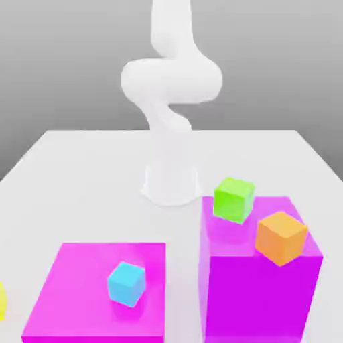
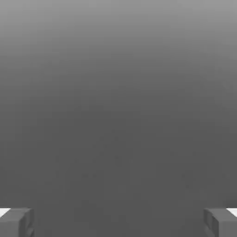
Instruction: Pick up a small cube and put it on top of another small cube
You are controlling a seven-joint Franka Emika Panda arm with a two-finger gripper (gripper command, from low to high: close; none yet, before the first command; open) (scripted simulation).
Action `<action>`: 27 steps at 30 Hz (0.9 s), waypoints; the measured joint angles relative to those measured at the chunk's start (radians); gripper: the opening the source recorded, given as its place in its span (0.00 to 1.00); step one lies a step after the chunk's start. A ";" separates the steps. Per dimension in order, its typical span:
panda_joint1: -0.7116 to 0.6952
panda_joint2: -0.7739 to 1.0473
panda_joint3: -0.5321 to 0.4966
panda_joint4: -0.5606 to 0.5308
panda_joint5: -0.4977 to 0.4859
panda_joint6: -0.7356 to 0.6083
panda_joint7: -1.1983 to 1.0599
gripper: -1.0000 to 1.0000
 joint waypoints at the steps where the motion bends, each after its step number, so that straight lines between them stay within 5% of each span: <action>1: -0.021 0.039 0.000 0.002 -0.008 0.010 0.025 0.50; 16: -0.251 0.586 -0.083 0.035 -0.070 0.155 0.343 0.50; 27: -0.408 0.986 -0.150 0.057 0.062 0.264 0.451 0.50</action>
